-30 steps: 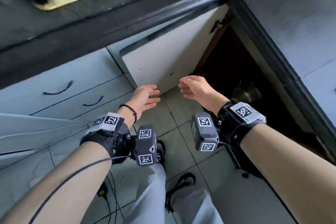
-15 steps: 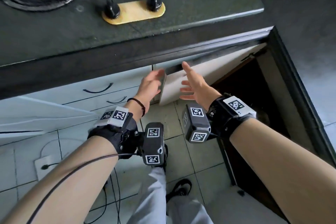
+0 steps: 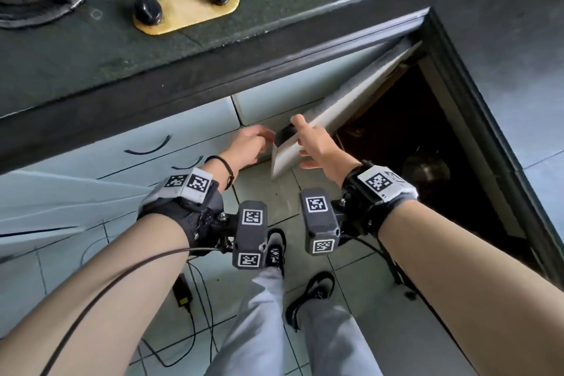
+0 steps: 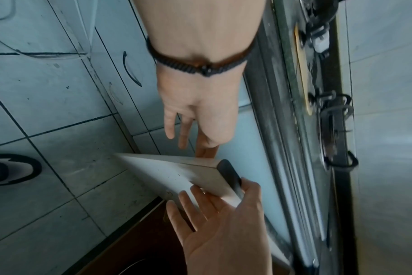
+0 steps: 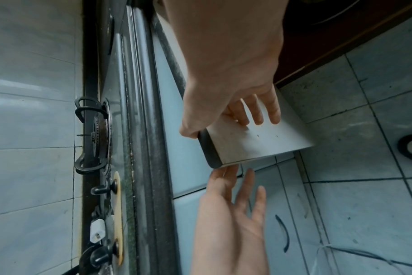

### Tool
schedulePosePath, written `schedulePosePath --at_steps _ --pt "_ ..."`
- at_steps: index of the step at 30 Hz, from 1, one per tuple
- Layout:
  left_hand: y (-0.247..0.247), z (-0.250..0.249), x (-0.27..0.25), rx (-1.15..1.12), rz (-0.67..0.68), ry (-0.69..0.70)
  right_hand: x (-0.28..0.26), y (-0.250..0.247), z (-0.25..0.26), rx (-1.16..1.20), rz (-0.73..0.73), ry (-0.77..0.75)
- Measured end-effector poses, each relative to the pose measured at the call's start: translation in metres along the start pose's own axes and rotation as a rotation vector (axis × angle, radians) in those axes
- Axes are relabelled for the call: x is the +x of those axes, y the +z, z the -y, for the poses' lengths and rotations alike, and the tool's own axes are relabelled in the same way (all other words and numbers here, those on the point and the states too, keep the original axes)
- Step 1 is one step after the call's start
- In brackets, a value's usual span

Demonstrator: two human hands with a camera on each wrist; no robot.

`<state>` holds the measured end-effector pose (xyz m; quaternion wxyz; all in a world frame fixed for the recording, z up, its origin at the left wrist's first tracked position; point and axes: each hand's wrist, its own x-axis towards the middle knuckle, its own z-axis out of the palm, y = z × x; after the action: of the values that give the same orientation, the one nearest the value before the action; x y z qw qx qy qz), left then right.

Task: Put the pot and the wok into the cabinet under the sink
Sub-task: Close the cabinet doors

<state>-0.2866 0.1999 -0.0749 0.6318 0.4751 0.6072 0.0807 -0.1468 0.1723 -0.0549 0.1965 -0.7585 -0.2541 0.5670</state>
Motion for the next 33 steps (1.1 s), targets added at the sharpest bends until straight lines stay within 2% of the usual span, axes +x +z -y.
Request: schedulePosePath --at_steps 7,10,12,15,20,25,33 --pt "0.067 0.013 -0.021 0.074 0.074 -0.055 -0.026 -0.041 -0.066 -0.073 0.023 -0.027" --pt "0.097 0.014 -0.031 0.074 0.086 -0.083 -0.04 -0.066 -0.101 0.066 0.076 0.009" --pt "0.115 0.011 -0.037 0.078 0.131 -0.102 -0.046 -0.081 -0.126 0.21 0.135 0.019" --pt "0.144 0.003 -0.048 0.114 0.207 -0.103 -0.054 -0.099 -0.166 0.397 0.145 -0.005" --pt "0.195 -0.008 -0.062 0.151 0.31 -0.105 -0.073 -0.131 -0.21 0.563 0.096 -0.04" --pt "0.248 -0.022 -0.066 0.201 0.383 -0.096 -0.078 -0.162 -0.251 0.747 -0.067 -0.07" --pt "0.319 -0.041 -0.063 0.253 0.445 -0.063 -0.066 -0.199 -0.282 0.808 -0.227 -0.093"
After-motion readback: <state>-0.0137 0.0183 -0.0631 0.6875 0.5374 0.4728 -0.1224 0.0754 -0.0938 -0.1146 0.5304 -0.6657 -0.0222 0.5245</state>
